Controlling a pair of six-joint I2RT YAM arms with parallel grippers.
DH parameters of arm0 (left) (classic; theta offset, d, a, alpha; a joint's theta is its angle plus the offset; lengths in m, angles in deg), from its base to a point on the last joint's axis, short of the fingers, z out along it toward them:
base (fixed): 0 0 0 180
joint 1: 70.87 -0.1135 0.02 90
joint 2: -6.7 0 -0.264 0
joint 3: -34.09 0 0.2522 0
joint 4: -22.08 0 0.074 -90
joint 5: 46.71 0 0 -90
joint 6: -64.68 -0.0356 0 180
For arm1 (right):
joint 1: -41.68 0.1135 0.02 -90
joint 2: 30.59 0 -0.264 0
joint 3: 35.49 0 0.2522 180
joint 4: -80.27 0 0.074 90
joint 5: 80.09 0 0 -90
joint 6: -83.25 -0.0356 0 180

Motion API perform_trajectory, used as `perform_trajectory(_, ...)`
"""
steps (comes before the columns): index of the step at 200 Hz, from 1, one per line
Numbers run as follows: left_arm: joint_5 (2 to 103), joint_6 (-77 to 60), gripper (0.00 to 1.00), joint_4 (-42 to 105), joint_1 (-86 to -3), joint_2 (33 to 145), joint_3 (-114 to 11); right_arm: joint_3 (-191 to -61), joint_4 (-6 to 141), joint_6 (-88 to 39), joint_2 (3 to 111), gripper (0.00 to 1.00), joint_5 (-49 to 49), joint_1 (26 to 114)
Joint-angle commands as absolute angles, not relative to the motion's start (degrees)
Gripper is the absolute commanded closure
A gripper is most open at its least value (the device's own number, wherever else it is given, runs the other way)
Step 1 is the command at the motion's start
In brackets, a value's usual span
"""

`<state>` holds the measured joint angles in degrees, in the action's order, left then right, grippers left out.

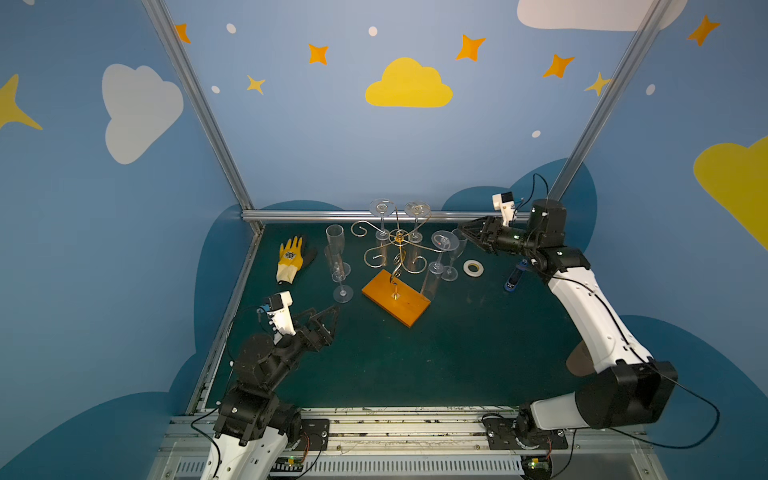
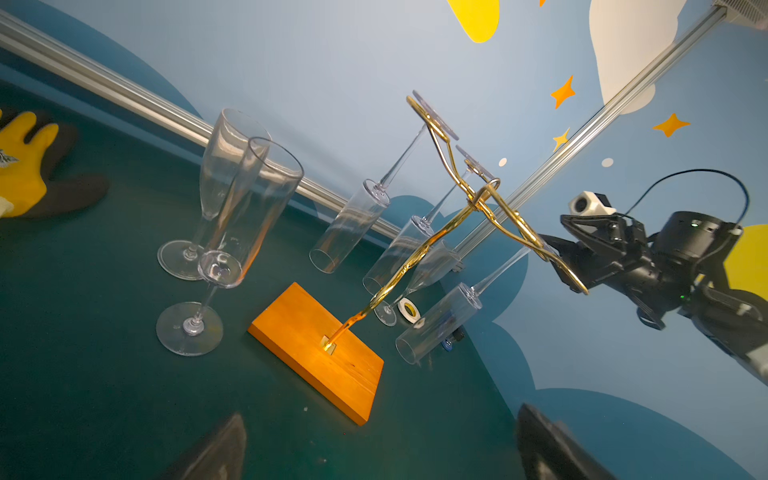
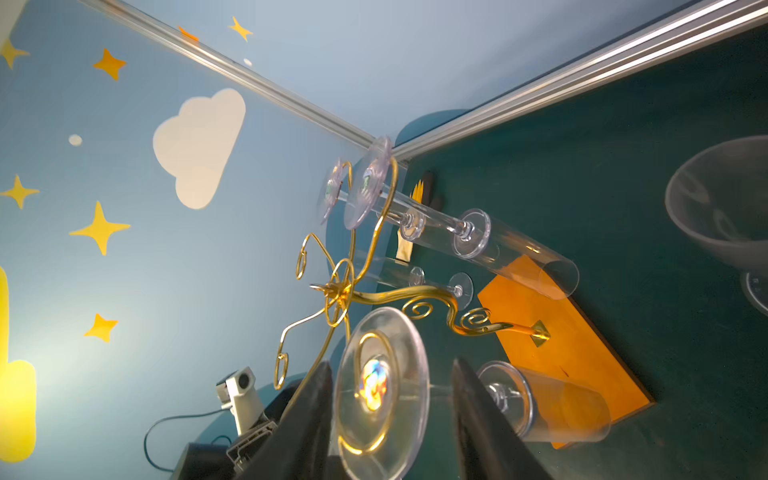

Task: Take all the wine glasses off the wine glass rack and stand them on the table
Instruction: 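Reach the right gripper up to a hanging glass on the rack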

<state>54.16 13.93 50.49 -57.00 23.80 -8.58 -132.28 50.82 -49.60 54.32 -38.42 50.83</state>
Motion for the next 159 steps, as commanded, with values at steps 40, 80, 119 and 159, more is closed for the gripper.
perform_trajectory(40,56.25,15.62,0.01,53.47,-56.77,23.10,-9.11,-136.36,51.41,-50.28,60.44,0.64,-49.80,50.56)
perform_trajectory(80,56.30,15.14,0.01,55.51,-56.57,22.97,-9.03,-135.85,50.34,-48.60,60.08,0.65,-51.08,50.65)
perform_trajectory(119,56.30,16.09,0.01,55.31,-56.26,22.51,-8.31,-135.85,49.63,-48.14,60.48,0.68,-52.22,50.65)
perform_trajectory(159,56.29,15.71,0.01,56.25,-55.93,22.43,-8.76,-135.08,50.78,-48.46,60.43,0.73,-53.24,51.17)
